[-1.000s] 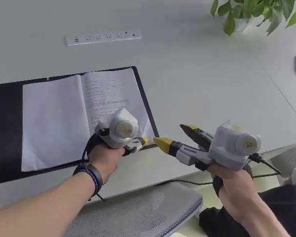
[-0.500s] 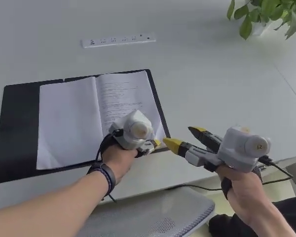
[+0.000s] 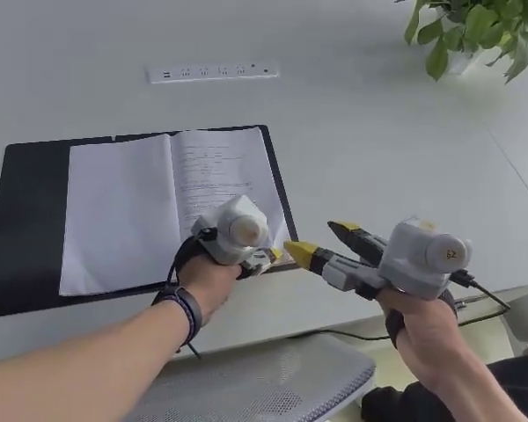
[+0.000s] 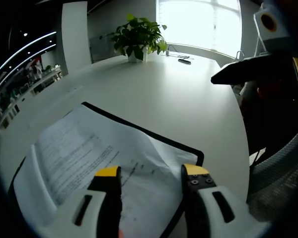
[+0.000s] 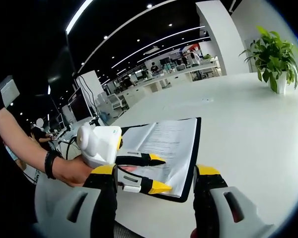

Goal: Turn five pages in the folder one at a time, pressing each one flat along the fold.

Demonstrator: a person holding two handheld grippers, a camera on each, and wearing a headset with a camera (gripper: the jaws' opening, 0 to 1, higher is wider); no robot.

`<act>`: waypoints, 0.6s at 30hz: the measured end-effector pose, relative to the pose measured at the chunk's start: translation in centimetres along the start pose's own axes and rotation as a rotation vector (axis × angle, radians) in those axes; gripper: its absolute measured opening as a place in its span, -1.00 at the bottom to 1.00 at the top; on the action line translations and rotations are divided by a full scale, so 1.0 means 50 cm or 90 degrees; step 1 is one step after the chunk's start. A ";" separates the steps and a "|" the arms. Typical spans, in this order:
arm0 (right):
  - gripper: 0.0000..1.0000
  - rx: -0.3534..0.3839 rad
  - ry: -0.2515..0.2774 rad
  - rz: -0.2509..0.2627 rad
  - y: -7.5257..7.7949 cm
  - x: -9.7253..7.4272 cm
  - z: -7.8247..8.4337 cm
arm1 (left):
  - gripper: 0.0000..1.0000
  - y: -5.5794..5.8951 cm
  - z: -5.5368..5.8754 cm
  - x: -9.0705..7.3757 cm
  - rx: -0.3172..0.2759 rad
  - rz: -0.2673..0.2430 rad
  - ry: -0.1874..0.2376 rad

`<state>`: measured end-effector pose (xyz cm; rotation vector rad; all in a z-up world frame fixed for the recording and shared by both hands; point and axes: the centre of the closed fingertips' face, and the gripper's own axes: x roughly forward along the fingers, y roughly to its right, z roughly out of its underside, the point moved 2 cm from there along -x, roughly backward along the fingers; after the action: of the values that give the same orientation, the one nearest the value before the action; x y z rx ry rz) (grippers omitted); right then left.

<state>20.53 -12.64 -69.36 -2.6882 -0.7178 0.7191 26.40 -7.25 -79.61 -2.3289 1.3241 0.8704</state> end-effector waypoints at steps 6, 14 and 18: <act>0.22 -0.003 -0.015 -0.007 0.015 0.012 0.006 | -0.10 -0.004 -0.001 0.000 0.001 0.005 0.003; 0.20 0.016 -0.033 -0.030 0.045 0.069 0.016 | -0.10 -0.005 0.000 -0.002 -0.004 0.009 0.006; 0.15 0.033 -0.054 -0.050 0.042 0.107 0.032 | -0.10 -0.005 0.001 -0.002 -0.006 0.010 0.007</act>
<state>24.54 -11.41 -73.61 -2.5807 -0.8084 0.8242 26.56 -7.03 -79.57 -2.3365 1.3469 0.8726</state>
